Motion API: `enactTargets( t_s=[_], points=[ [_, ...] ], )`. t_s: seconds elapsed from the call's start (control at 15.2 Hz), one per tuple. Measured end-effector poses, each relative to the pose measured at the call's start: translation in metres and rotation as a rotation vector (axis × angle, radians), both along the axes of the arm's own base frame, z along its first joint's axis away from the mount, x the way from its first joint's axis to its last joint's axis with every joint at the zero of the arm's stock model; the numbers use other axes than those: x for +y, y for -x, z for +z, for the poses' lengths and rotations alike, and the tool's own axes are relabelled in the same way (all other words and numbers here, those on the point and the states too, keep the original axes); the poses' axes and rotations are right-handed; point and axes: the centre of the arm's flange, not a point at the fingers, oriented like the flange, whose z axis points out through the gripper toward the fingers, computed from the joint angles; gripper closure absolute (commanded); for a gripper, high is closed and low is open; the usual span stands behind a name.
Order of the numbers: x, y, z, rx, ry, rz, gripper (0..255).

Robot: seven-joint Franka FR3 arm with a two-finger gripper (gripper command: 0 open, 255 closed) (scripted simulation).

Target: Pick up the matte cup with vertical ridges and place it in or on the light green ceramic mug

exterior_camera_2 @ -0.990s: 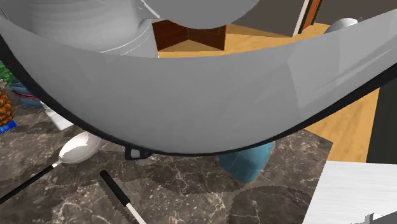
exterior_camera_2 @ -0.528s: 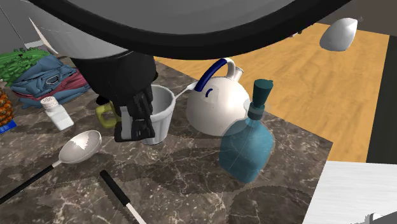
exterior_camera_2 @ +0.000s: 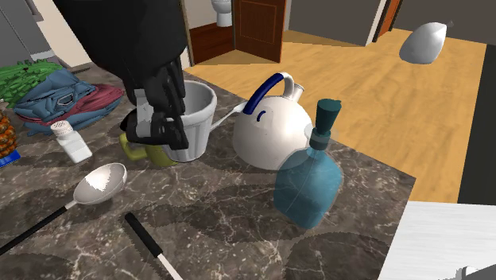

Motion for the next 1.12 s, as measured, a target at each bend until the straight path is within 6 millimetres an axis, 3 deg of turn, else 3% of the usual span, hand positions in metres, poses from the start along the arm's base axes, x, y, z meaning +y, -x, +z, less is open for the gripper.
enactTargets(
  t_s=[0.46,1.12],
  points=[
    [-0.005,-0.004,0.033,0.000,0.000,0.000,255],
    [-0.090,-0.097,0.051,0.000,0.000,-0.001,255]
  ],
)
